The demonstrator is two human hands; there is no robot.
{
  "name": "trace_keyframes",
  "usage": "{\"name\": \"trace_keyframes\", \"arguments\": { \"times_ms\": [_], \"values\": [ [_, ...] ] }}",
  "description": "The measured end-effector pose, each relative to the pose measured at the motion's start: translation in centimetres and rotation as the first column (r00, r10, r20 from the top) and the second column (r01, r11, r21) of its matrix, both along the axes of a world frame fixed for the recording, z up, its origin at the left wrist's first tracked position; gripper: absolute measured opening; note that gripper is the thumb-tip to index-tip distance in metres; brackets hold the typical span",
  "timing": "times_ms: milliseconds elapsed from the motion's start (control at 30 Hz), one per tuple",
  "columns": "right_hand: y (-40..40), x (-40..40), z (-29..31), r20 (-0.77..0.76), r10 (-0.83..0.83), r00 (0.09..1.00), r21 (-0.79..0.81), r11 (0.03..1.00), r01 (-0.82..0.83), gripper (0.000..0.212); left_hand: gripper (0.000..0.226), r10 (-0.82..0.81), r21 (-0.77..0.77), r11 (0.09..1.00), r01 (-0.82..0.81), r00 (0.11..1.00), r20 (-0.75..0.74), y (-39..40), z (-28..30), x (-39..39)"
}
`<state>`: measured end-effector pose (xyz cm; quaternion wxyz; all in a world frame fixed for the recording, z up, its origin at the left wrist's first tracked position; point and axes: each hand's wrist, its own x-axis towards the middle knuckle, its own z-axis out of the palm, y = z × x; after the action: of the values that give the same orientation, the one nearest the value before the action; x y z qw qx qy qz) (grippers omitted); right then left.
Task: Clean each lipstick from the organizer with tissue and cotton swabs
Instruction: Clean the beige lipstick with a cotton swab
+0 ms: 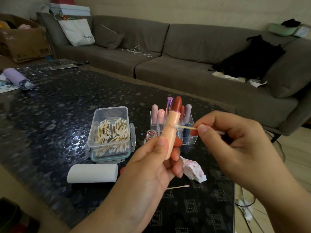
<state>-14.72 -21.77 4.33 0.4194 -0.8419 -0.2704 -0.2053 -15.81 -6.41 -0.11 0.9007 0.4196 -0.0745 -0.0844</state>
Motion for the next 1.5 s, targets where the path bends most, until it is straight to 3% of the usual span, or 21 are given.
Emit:
{"name": "trace_keyframes", "arguments": {
  "times_ms": [467, 667, 967, 1500],
  "values": [
    [-0.2, 0.1, 0.1, -0.018, -0.014, 1.0, -0.01, 1.0, 0.014, 0.018, 0.029, -0.239, -0.241, 0.947, 0.211, 0.966, -0.096, 0.5, 0.7, -0.2],
    [-0.2, 0.1, 0.1, -0.016, -0.036, 0.999, 0.02, 0.999, 0.036, 0.022, 0.015, -0.171, -0.191, 0.971, 0.144, 0.976, -0.132, 0.2, 1.1, -0.4],
    [-0.3, 0.1, 0.2, 0.006, -0.062, 0.998, 0.01, 0.998, 0.062, 0.022, 0.029, -0.133, -0.152, 0.982, 0.115, 0.984, -0.117, 0.4, 0.7, -0.1],
    [-0.1, 0.1, 0.0, -0.008, -0.023, 1.0, -0.046, 0.999, 0.022, 0.018, 0.028, -0.052, -0.086, 0.995, 0.045, 0.995, -0.083, 0.4, 0.6, 0.2]
  ]
}}
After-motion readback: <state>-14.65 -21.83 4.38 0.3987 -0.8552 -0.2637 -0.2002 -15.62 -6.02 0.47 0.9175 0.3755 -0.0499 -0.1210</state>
